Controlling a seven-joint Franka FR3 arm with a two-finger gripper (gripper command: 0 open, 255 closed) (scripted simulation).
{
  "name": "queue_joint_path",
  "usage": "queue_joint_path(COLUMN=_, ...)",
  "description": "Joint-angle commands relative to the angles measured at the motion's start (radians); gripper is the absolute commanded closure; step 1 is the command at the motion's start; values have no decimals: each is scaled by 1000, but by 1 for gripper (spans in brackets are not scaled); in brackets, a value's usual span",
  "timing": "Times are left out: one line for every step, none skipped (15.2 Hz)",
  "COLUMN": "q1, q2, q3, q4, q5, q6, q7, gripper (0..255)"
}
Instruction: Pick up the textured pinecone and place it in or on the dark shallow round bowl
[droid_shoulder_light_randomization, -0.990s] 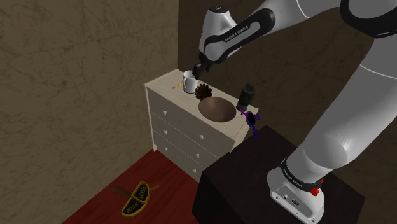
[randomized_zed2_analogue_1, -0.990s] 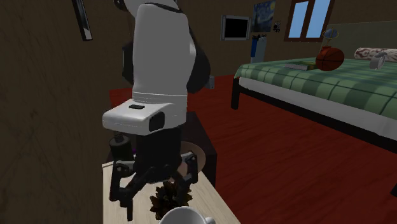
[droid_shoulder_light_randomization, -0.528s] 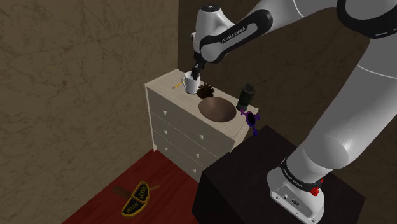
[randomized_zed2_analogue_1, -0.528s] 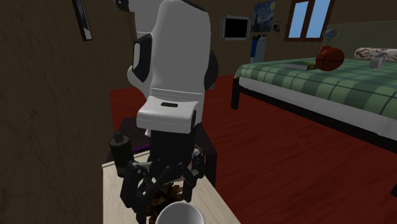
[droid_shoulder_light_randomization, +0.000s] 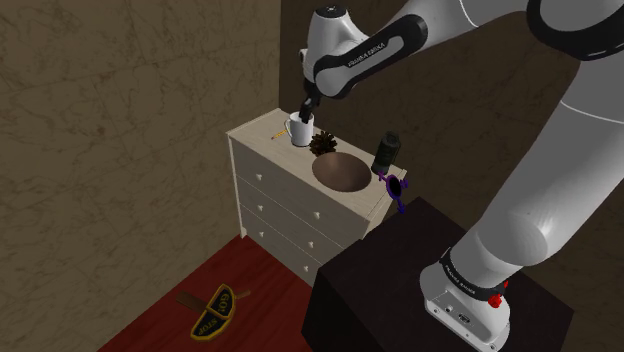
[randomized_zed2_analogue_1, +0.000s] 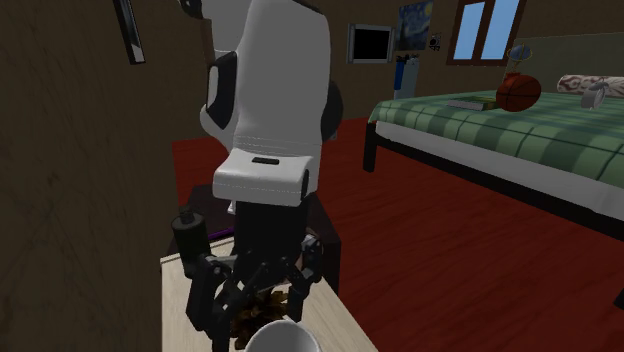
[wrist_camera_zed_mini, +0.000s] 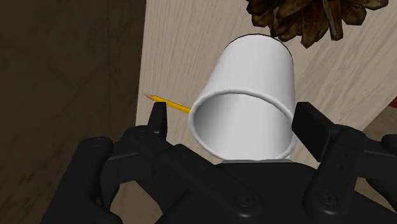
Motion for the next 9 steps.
queue_joint_path(q1=-2, q2=95, q3=-5, q4=-16, q5=-3, q6=-4, q7=5, gripper=0)
queue_joint_path(q1=0, q2=119, q3=-6, q4=9, q5=-7, q6=-6, q7=9, gripper=255)
queue_joint_path(q1=3, q2=159, q3=-5, q4=65, q5=-6, q6=-22, q7=6, gripper=255)
queue_joint_path(q1=-3, q2=157, q3=-5, q4=74, q5=4, q6=-31, q7=-10, gripper=255)
queue_joint_path(q1=-8, q2=137, q3=-5, q4=58, q5=13, q6=-33, q7=-22, gripper=255)
queue_joint_path(q1=-5, q2=129, q3=-3, q4=55, q5=14, q6=-38, q7=-18, gripper=255)
queue_joint_path(q1=-11, q2=178, q3=-11, q4=80, q5=3, q6=-12, q7=-20, gripper=255)
queue_joint_path(q1=-27, q2=170, q3=-15, q4=85, q5=20, q6=-19, q7=-53, gripper=255)
queue_joint_path(q1=-21, q2=145, q3=-11, q4=72, q5=22, q6=-35, q7=-48, gripper=255)
